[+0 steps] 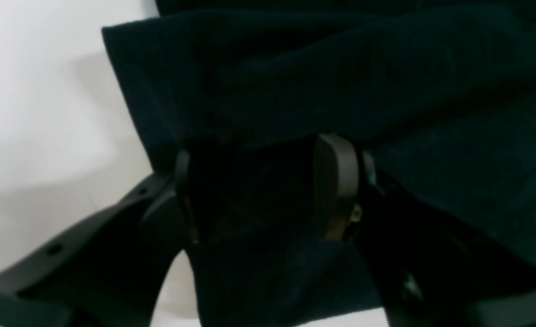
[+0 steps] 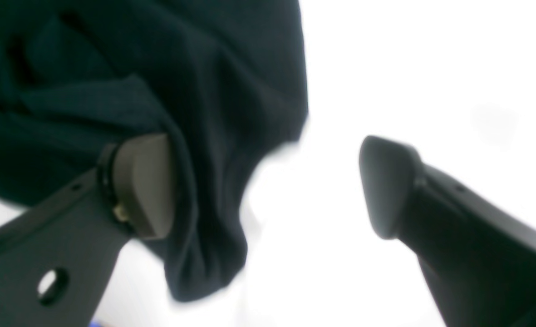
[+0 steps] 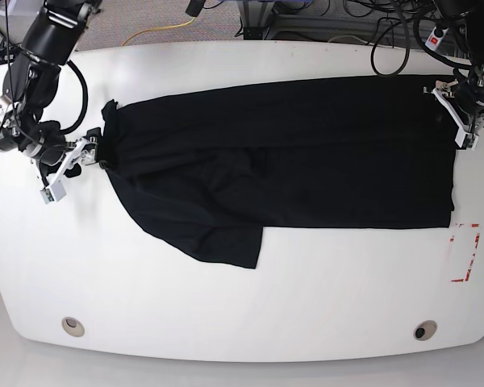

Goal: Fold the T-shirt properly
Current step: 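Pull the shirt edge taut, moving the right gripper away from the left, then release and regrasp the shirt corner with the right gripper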

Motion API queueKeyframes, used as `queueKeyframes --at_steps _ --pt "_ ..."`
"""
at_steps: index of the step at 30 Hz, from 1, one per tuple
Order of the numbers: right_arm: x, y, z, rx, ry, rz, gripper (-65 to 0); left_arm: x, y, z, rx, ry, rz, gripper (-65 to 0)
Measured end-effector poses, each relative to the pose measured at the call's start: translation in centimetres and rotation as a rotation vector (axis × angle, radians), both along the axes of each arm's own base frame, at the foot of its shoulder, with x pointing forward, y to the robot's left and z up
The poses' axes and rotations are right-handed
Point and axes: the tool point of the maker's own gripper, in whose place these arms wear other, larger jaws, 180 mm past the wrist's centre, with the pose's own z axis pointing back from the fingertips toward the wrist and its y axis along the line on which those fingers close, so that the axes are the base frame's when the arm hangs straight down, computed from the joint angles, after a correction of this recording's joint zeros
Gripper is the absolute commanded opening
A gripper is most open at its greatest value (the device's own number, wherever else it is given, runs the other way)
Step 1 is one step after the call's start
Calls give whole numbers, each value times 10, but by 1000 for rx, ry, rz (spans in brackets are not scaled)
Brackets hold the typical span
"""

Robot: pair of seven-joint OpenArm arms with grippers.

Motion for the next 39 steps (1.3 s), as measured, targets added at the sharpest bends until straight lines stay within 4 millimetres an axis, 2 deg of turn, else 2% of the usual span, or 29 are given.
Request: queueKeyframes --at_steps 4,5,7,10,14,20,25,30,32,34,37,39 --pt "-27 15 10 -78 -21 52 -95 0 0 0 1 0 0 -339" --pt "-31 25 14 -74 -42 70 -95 0 0 0 4 3 -1 -339" --pt "-43 42 14 -57 -53 102 -95 1 0 4 17 -1 -7 -339" --pt "-59 51 8 -50 -27 104 -95 -9 8 10 84 45 0 -339" --pt "-67 42 8 -53 -23 52 -97 -15 10 18 121 50 13 -339" --pt "-77 47 3 -35 -4 44 -97 8 -2 44 147 -57 -33 -339" --pt "-79 44 -4 -42 17 35 -97 -6 -2 41 160 -21 -41 -339" --pt "-90 27 -26 -100 111 5 -97 -16 -2 38 166 5 -45 -339" --pt "-90 26 -29 -100 118 2 -98 -18 -2 37 165 10 -46 -339" --pt "-87 27 -29 -90 116 -2 -122 -23 -1 31 155 25 -41 -339" --pt "-82 26 -32 -77 117 -11 -224 -38 1 14 125 80 -19 -339" --pt "-82 26 -37 -62 126 -19 -295 -41 0 7 87 74 1 -339"
